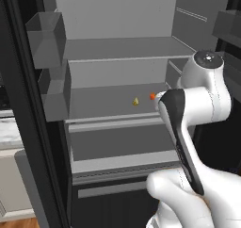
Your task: Gather the lemon wedge and carrot from the fridge and place them on a tray on the dining counter. Then gather the steak and fish from the fridge and place them on the other tray.
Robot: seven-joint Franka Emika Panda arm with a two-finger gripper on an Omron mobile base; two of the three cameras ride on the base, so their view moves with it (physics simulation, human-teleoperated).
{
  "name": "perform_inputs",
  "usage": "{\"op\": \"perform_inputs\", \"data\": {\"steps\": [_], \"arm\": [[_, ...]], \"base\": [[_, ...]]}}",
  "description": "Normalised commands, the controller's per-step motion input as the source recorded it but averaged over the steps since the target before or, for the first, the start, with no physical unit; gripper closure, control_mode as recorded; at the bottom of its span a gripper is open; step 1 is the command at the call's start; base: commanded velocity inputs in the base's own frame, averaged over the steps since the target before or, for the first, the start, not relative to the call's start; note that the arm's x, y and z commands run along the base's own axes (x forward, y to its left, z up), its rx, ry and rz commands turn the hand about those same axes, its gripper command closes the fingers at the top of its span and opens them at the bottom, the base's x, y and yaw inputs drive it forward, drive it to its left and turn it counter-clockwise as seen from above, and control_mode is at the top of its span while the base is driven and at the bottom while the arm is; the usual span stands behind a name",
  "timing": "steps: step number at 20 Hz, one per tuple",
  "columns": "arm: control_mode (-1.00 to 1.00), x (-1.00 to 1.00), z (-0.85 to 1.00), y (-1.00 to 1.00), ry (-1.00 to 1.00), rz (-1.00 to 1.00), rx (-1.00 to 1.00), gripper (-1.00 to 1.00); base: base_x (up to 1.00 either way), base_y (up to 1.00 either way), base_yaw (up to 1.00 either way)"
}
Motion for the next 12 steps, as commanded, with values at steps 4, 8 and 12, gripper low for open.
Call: {"op": "perform_inputs", "data": {"steps": [4,8,12], "arm": [[-1.00,0.91,-0.46,0.25,-0.01,-0.03,0.02,-1.00],[-1.00,1.00,-0.21,-0.01,-0.01,-0.07,0.02,-1.00],[-1.00,1.00,-0.33,0.00,0.00,-0.05,0.00,-1.00]], "base": [[0.00,0.00,0.00],[0.00,0.00,0.00],[0.00,0.00,0.00]]}}
